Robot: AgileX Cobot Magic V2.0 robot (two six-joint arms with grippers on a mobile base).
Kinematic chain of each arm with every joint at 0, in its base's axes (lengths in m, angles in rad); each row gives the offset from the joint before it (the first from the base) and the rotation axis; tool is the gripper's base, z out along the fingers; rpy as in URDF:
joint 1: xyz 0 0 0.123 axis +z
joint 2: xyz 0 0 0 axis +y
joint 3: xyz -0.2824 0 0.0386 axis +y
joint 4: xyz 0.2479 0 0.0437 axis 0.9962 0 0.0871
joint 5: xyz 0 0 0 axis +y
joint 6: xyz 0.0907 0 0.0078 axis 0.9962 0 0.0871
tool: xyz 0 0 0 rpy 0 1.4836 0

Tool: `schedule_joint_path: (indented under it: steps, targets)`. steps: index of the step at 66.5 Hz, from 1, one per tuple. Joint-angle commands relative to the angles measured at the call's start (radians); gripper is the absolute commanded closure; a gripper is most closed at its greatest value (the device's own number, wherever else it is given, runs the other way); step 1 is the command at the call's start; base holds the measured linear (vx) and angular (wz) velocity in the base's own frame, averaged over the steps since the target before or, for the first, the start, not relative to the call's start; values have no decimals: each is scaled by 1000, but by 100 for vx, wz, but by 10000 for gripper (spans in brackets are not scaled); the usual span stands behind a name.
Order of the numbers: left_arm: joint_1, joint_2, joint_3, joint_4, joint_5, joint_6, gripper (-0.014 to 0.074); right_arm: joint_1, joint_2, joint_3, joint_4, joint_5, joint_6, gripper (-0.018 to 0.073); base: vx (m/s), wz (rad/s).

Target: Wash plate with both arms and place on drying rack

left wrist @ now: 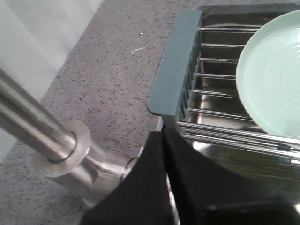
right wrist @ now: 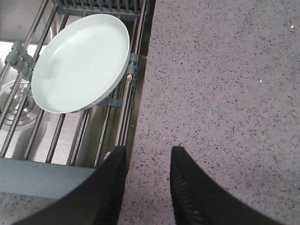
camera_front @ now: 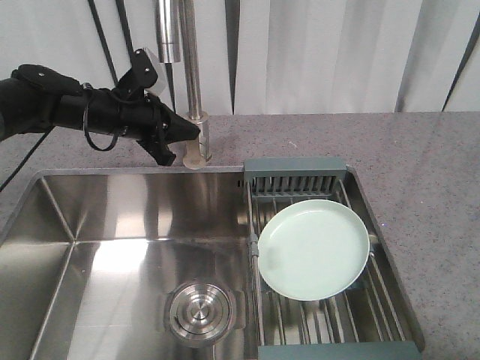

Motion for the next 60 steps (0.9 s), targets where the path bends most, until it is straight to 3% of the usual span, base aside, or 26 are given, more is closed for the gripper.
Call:
schedule_joint_path:
  steps: [1,10,24,34,46,60]
  targets:
    - [0,-50,-35,-60,-111,24,604,-6,3,-27,2,-52,-6,327,0,0]
    - [0,-50,-35,-60,-133,29,604,-6,3,-27,2,-52,-6,327,0,0]
    - [0,-58,-35,-114,-67,50,604,-6,3,-27,2,-52,-6,327,0,0]
    - [4,-101,-35,-102,4,22,603,-6,3,-27,2,-52,-6,327,0,0]
    - [4,-173,-35,-2,8,-123,603,-6,3,-27,2,-52,-6,327,0,0]
    - [4,-265,-35,249,8,-407,603,-6,3,-27,2,-52,-6,327,0,0]
